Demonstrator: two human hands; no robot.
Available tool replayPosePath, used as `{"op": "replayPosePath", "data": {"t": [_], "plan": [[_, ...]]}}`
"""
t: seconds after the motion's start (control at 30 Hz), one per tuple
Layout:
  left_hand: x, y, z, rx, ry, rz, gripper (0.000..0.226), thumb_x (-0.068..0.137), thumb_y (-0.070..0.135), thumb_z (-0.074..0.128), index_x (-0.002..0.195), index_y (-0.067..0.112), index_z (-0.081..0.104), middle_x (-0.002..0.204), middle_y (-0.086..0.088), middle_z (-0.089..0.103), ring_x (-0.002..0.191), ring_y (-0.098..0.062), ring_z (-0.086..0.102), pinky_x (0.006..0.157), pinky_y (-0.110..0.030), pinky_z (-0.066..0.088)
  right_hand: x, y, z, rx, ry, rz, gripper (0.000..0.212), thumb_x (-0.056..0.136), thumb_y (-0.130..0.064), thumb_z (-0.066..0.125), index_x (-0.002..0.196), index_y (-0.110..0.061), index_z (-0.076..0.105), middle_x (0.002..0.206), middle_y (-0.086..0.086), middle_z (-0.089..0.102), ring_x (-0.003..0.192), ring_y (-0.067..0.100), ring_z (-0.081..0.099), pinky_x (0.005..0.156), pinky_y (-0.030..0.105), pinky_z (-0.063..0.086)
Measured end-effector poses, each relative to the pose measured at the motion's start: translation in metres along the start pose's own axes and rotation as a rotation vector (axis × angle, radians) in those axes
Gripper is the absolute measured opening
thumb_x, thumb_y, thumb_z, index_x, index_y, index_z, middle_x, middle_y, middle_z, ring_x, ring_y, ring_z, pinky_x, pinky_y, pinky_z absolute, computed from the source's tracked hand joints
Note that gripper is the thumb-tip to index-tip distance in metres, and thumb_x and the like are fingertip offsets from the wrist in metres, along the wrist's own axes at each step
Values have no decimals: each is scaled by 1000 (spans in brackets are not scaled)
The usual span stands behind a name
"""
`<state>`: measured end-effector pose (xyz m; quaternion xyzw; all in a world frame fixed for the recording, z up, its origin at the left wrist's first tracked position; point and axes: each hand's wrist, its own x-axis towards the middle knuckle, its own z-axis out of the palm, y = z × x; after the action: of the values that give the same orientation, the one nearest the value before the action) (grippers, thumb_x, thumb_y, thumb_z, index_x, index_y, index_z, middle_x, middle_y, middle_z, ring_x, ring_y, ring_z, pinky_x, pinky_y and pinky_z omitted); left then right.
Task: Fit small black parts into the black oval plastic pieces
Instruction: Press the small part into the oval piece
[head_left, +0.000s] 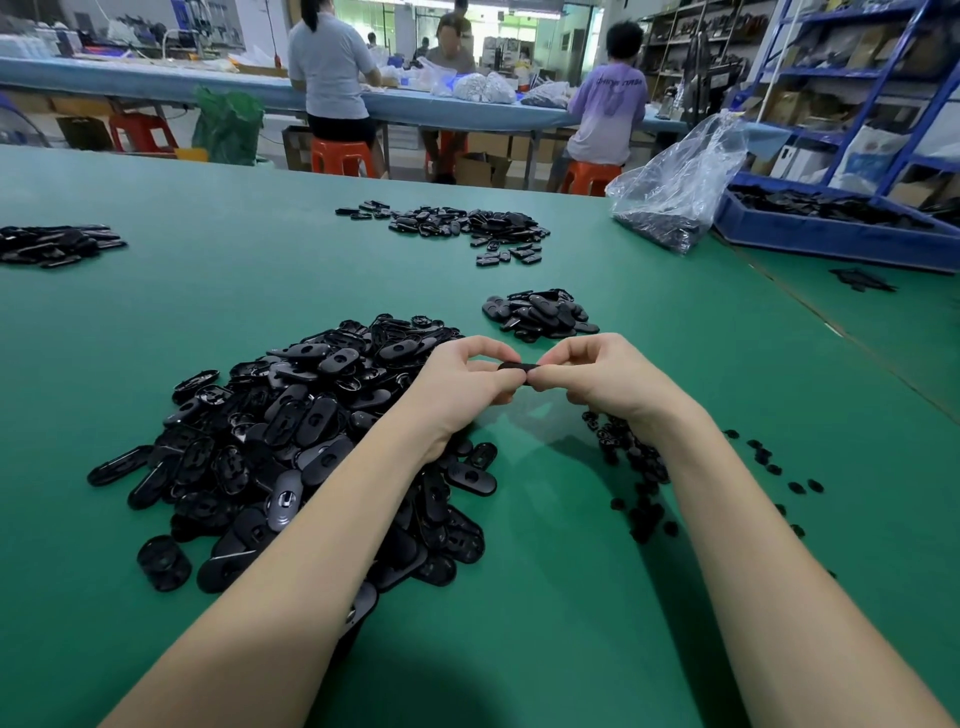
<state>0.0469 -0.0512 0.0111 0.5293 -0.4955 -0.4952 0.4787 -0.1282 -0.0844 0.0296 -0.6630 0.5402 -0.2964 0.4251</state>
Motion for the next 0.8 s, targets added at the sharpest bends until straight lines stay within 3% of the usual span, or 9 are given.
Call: {"op": "replayPosePath", "data": {"t": [0.17, 0.3, 0.47, 0.8], "plan": [[0, -1, 1, 23, 17, 11, 12, 88, 5, 72, 97, 12, 68, 91, -13, 74, 73, -16, 64, 85, -27, 55, 0, 1, 3, -35, 33, -10, 8, 80, -23, 79, 75, -18, 73, 65, -6, 58, 49, 7, 36, 48, 20, 29], [1, -1, 2, 13, 48, 8, 11, 87, 4, 73, 95, 10, 69, 96, -16, 74, 74, -16, 65, 82, -26, 57, 0, 1, 7, -37, 66, -30, 10, 79, -21, 78, 72, -18, 72, 56, -12, 54, 46, 6, 35, 44, 15, 29], [1, 0, -2, -64, 13, 22, 15, 88, 1, 72, 102, 6, 71, 89, -12, 73, 66, -9, 67, 67, -16, 53, 1, 1, 5, 8, 68, -44, 14, 79, -22, 78, 68, -21, 71, 62, -10, 56, 50, 7, 35, 44, 17, 27], [3, -3, 3, -1, 67, 24, 13, 87, 3, 74, 92, 14, 69, 87, -9, 75, 72, -13, 69, 82, -25, 57, 6, 6, 5, -31, 101, -65, 12, 80, -21, 80, 77, -17, 69, 54, -12, 49, 43, 3, 38, 41, 12, 30]]}}
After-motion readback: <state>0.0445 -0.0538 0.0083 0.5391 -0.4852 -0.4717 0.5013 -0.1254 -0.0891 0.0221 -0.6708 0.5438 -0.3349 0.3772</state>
